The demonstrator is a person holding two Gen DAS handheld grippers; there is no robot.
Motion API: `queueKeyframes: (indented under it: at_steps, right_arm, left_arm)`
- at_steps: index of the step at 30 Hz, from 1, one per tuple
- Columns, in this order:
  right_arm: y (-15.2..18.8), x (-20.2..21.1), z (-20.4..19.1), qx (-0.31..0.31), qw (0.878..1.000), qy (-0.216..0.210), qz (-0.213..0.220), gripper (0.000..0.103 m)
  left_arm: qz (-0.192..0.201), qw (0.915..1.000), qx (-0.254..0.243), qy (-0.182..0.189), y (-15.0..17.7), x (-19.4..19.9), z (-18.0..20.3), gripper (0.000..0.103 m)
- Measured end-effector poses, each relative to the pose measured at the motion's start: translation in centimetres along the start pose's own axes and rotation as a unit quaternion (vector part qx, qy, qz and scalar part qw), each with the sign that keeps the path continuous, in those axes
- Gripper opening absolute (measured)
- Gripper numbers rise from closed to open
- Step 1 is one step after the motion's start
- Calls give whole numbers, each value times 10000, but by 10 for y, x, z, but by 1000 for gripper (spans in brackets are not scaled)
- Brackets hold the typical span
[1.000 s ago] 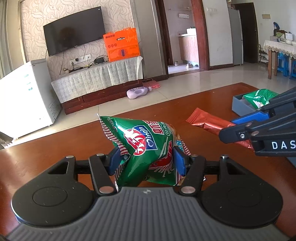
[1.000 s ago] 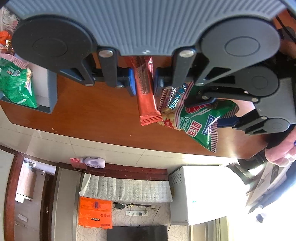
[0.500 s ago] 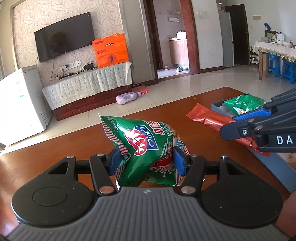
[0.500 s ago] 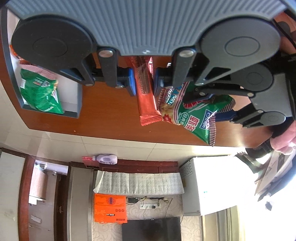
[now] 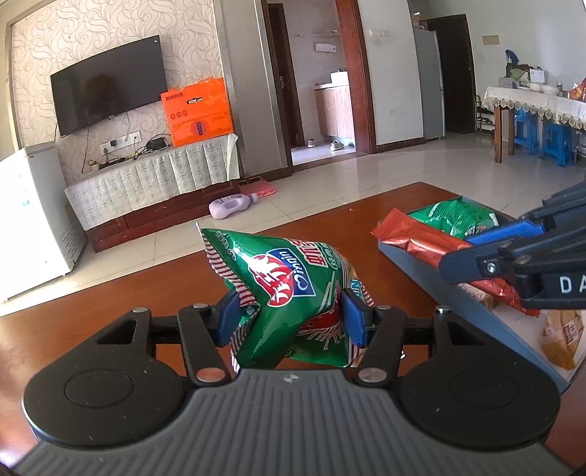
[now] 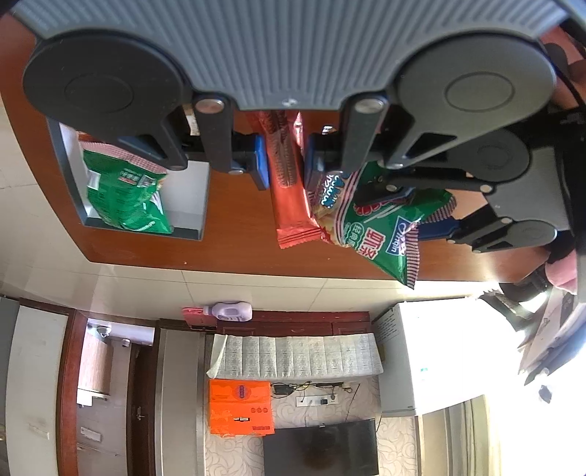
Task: Organize snacks
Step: 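Carry the cracker bag with the left gripper while the right gripper carries the candy bar over the box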
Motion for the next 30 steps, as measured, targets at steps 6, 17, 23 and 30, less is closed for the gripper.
queueKeyframes:
  at_steps: [6,17,23,30]
  right_arm:
    - [4,6,10,-59,10000,64,-14,24]
    - [9,19,23,-96,9997,216,21,24]
    - [13,25,34,-166,9994,315,18,24]
    - [20,33,47,-234,9989,418,-4,24]
  left_arm:
    - [82,9999,22,76,-7,-1,8,60]
    - [248,9993,83,281,-20,0,29,59]
    - [355,9983,122,441,-28,2,44,58]
    - [432,9968,187,646,-38,2,65,58]
Point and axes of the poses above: each gripper's, at about its wrist camera, not at the fingertips, and x roughly against the way its jaws point, z to its right, y to its underside, the point moved 7 cm from there along -x, roughly the way its jaws point, and after that the axes turned 10 degrees about x, right-handed, at the moved point
